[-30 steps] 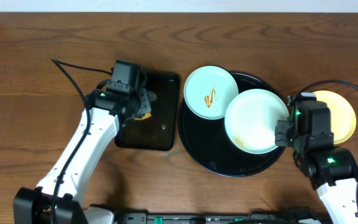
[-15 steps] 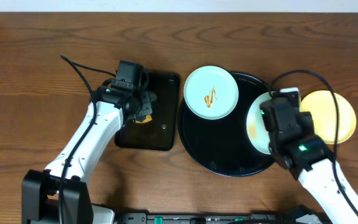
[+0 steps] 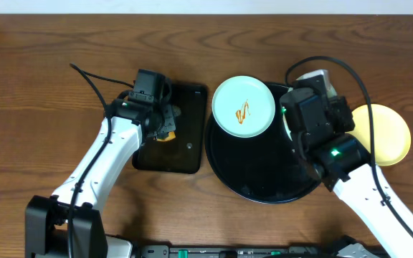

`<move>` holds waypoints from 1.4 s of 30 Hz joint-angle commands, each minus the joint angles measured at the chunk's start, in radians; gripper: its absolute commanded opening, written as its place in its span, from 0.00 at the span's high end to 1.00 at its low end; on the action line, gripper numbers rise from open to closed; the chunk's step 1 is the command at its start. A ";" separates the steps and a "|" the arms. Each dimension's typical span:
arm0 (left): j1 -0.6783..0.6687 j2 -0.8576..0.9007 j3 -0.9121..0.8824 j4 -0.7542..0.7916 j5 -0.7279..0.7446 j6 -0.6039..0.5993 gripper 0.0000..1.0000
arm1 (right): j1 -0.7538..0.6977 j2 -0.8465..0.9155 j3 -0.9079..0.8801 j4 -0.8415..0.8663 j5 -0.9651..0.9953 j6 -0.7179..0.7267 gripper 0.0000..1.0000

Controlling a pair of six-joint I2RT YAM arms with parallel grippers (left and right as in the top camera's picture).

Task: Clean dirty plates on tray and stack at the side
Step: 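Carry the blue plate right and stack it on the yellow plate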

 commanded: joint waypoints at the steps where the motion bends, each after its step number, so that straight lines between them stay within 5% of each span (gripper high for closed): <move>1: 0.006 0.002 -0.006 0.000 0.002 0.013 0.93 | 0.017 0.003 0.017 -0.032 0.038 -0.046 0.99; 18: 0.006 0.002 -0.006 0.000 0.002 0.013 0.93 | -0.142 0.057 0.017 -0.065 -0.104 0.133 0.99; 29: 0.006 0.002 -0.006 -0.001 0.021 0.012 0.92 | -0.592 0.158 0.017 -0.038 -0.615 0.323 0.99; 42: 0.006 0.002 -0.006 -0.004 0.021 0.012 0.92 | -0.930 0.246 0.017 0.001 -0.670 0.420 0.99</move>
